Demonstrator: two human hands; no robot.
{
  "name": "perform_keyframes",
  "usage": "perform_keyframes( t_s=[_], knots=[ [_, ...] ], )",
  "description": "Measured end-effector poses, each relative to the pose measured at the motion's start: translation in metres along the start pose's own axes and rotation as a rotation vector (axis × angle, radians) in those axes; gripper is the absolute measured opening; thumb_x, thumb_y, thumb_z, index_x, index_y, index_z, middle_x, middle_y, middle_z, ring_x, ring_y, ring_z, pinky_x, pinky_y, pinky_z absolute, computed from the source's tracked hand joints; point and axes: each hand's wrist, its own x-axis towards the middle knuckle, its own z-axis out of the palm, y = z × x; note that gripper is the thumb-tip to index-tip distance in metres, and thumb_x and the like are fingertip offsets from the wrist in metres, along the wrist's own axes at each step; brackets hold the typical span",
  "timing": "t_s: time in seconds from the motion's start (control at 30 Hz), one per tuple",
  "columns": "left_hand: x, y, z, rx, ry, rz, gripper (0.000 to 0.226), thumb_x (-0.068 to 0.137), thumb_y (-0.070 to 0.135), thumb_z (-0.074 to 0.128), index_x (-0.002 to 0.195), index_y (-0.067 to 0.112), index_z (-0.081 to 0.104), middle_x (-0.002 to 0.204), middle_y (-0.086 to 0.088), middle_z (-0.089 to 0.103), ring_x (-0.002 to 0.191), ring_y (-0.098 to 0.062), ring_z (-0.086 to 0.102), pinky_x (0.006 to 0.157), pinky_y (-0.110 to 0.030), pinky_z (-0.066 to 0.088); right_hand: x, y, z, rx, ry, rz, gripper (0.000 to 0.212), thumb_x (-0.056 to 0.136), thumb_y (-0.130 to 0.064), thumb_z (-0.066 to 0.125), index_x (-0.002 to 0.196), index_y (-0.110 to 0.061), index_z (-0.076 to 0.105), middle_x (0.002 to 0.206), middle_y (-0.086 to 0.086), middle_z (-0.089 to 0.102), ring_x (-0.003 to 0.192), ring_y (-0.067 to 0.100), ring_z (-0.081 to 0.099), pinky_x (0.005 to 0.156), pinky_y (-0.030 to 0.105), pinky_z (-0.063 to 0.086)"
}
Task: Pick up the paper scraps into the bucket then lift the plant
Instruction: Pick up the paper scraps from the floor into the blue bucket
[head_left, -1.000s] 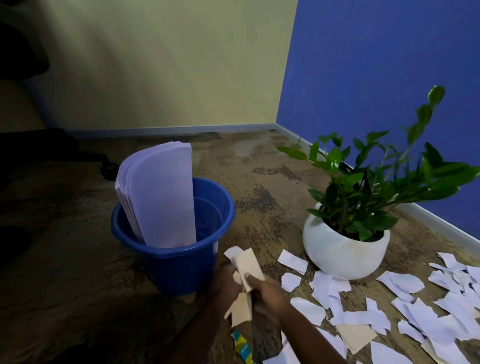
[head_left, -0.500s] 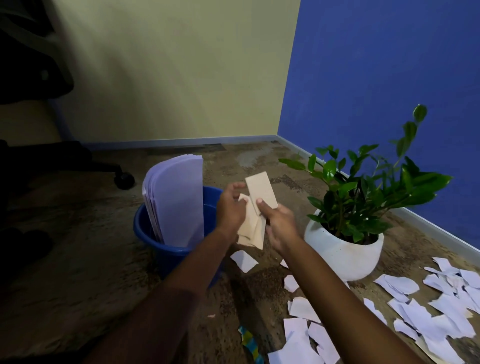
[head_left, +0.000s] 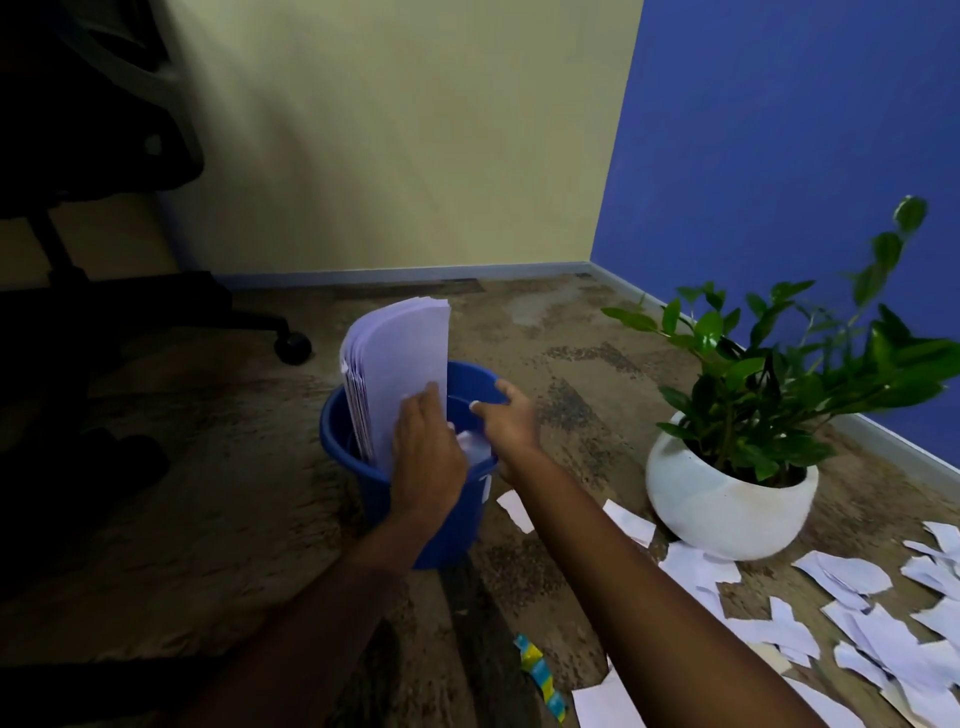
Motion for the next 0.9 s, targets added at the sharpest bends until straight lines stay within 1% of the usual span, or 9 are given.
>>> perform_keyframes(
  t_s=[0.07,0.2,0.3,0.4,0.5,0.6,0.7,0.8,0.9],
  knots=[
    [-0.011,0.002,0.003,0.183,-0.037,0.254,0.064,0.094,0.015,0.047,0.150,0.006,0.018,0.157,-0.013,0.024,0.148,-0.025,0.020,0.122,-0.037,0.020,-0.003,0.001,-0.013,-0.046,0.058,-0.106,0.043,0.092,-0.002,0.051,0.133,-0.013,0.051,0.135,0.010,0.055,0.101,0.025,0.064,0.079,0.036,0.055],
    [-0.035,0.006,0.021,0.404,-0.063,0.890,0.058,0.061,0.012,0.076,0.119,0.005,0.066,0.126,-0.013,0.066,0.120,-0.025,0.061,0.098,-0.039,0.050,-0.010,0.021,-0.050,-0.099,0.182,-0.254,0.031,0.089,0.006,0.043,0.103,-0.008,0.068,0.112,0.009,0.068,0.082,0.010,0.059,0.067,0.017,0.049],
    [-0.054,0.003,0.044,0.444,-0.250,1.097,0.048,0.060,0.024,0.078,0.108,0.020,0.073,0.118,0.000,0.071,0.113,-0.013,0.066,0.095,-0.029,0.052,-0.012,0.056,-0.084,-0.199,0.234,-0.196,0.031,0.088,0.008,0.043,0.100,-0.005,0.069,0.110,0.012,0.070,0.090,0.012,0.057,0.080,0.024,0.046],
    [-0.071,0.010,0.063,0.580,-0.567,1.124,0.050,0.069,0.039,0.077,0.115,0.022,0.069,0.127,0.003,0.066,0.123,-0.010,0.058,0.105,-0.022,0.043,-0.014,0.102,-0.123,-0.514,0.102,-0.138,0.027,0.090,0.002,0.047,0.103,-0.002,0.069,0.113,0.015,0.069,0.100,0.020,0.061,0.086,0.024,0.044],
    [-0.084,0.006,0.092,0.670,-0.857,1.008,0.052,0.096,0.015,0.050,0.144,0.003,0.035,0.155,-0.015,0.030,0.145,-0.029,0.024,0.121,-0.038,0.013,-0.020,0.142,-0.162,-0.926,-0.275,-0.112,0.027,0.089,-0.013,0.057,0.115,-0.008,0.065,0.126,0.012,0.059,0.120,0.026,0.051,0.099,0.029,0.040],
    [-0.096,0.000,0.109,0.664,-0.967,0.917,0.065,0.092,0.017,0.057,0.149,0.011,0.026,0.160,-0.009,0.018,0.148,-0.028,0.014,0.121,-0.039,0.009,-0.032,0.174,-0.191,-1.126,-0.608,0.077,0.067,0.079,-0.037,0.071,0.138,-0.029,0.041,0.155,0.005,0.024,0.144,0.029,0.019,0.117,0.042,0.020],
    [-0.102,-0.001,0.114,0.683,-1.058,0.839,0.075,0.089,0.016,0.062,0.151,0.011,0.019,0.161,-0.009,0.013,0.148,-0.028,0.011,0.121,-0.037,0.008,-0.041,0.193,-0.205,-1.261,-0.656,0.070,0.076,0.074,-0.046,0.073,0.139,-0.040,0.033,0.160,-0.002,0.003,0.148,0.028,0.002,0.119,0.048,0.012],
    [-0.105,-0.002,0.123,0.628,-0.919,0.775,0.077,0.081,0.017,0.071,0.144,-0.004,0.032,0.154,-0.022,0.029,0.144,-0.020,0.029,0.121,-0.030,0.006,-0.048,0.199,-0.202,-1.315,-0.616,-0.010,0.068,0.076,-0.038,0.073,0.134,-0.036,0.037,0.160,-0.004,0.003,0.147,0.027,0.003,0.119,0.045,0.015],
    [-0.102,0.006,0.117,0.602,-0.874,0.651,0.053,0.074,0.022,0.077,0.110,-0.014,0.063,0.120,-0.027,0.064,0.115,-0.016,0.061,0.116,-0.026,0.023,-0.047,0.197,-0.195,-1.340,-0.589,-0.026,0.061,0.077,-0.034,0.072,0.131,-0.025,0.045,0.158,-0.003,0.009,0.145,0.027,0.009,0.117,0.043,0.022]
  ],
)
